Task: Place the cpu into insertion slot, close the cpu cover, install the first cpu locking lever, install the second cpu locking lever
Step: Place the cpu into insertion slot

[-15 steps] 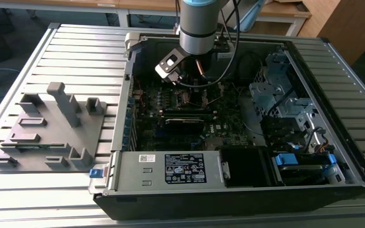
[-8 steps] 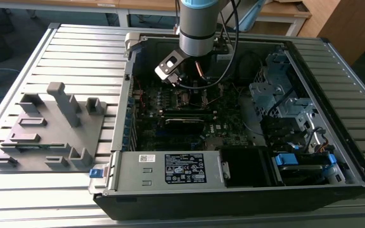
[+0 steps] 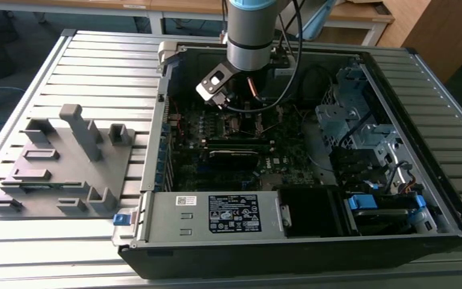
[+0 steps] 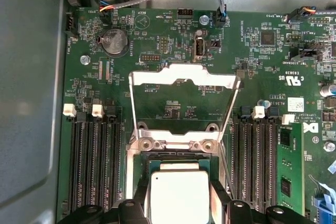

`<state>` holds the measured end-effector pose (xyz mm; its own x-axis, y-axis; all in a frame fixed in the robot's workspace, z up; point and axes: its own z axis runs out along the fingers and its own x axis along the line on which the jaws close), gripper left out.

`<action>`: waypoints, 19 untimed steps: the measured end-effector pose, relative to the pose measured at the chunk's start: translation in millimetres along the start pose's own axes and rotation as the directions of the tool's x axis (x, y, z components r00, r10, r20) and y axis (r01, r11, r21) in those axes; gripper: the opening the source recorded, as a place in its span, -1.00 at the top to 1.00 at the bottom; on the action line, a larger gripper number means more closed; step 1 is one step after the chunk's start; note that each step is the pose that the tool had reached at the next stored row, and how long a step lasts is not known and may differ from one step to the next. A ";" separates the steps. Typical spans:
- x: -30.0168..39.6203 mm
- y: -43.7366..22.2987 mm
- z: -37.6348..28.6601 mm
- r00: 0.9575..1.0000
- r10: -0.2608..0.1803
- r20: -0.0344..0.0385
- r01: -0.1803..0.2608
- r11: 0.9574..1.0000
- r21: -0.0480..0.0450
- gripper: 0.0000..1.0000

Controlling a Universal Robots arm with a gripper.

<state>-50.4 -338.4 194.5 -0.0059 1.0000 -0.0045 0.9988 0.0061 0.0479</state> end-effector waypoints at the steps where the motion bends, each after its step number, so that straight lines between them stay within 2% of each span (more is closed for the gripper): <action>1: 0.0 0.0 -0.1 1.000 0.000 0.000 0.000 1.000 0.000 -0.08; 11: 1.8 0.0 0.4 1.000 0.000 0.000 0.000 1.000 0.000 -0.08; 13: 2.1 -0.1 1.1 1.000 0.000 0.002 0.000 1.000 0.000 -0.08; 15: 2.5 -0.1 1.2 1.000 0.000 0.009 0.000 1.000 0.000 -0.08; 19: 3.3 -0.1 1.3 1.000 0.000 0.010 0.000 1.000 0.000 -0.08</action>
<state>-50.4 -335.1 193.2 -0.0056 0.9999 -0.0141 0.9988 0.0063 0.0477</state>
